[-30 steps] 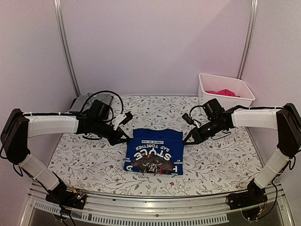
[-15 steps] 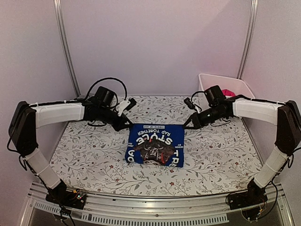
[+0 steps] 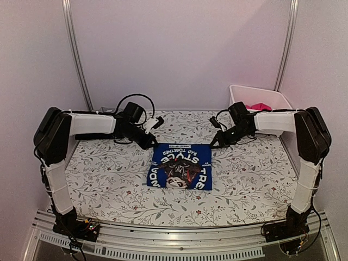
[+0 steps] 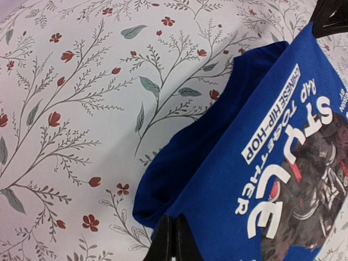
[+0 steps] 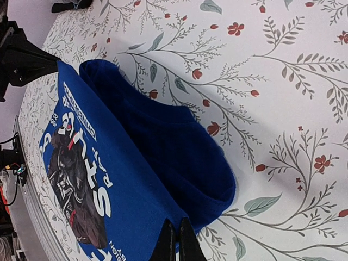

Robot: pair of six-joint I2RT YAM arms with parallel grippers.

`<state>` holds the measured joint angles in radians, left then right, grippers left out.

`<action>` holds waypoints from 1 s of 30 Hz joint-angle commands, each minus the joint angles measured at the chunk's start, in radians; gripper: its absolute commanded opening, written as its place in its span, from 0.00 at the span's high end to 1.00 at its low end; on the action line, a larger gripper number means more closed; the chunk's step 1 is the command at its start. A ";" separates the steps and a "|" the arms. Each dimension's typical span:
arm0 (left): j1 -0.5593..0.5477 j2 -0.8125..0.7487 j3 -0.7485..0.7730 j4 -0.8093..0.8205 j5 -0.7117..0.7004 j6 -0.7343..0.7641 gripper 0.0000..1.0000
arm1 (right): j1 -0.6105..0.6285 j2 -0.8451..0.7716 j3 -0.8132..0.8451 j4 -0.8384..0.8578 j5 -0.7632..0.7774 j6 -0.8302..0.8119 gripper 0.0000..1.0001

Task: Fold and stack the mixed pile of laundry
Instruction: Adjust the square-folded T-shirt at the center of the board.

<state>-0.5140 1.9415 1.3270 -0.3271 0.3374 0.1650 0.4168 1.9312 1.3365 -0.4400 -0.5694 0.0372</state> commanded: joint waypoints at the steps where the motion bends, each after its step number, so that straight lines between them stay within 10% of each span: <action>1: 0.016 0.063 0.057 0.004 -0.041 0.001 1.00 | -0.020 0.056 0.061 0.035 0.036 -0.002 1.00; 30: 0.048 0.258 0.155 0.052 -0.117 -0.072 0.99 | -0.039 0.341 0.295 0.062 0.050 0.047 1.00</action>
<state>-0.4850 2.1719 1.4586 -0.2810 0.2569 0.1196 0.3885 2.2227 1.5677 -0.3843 -0.5312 0.0620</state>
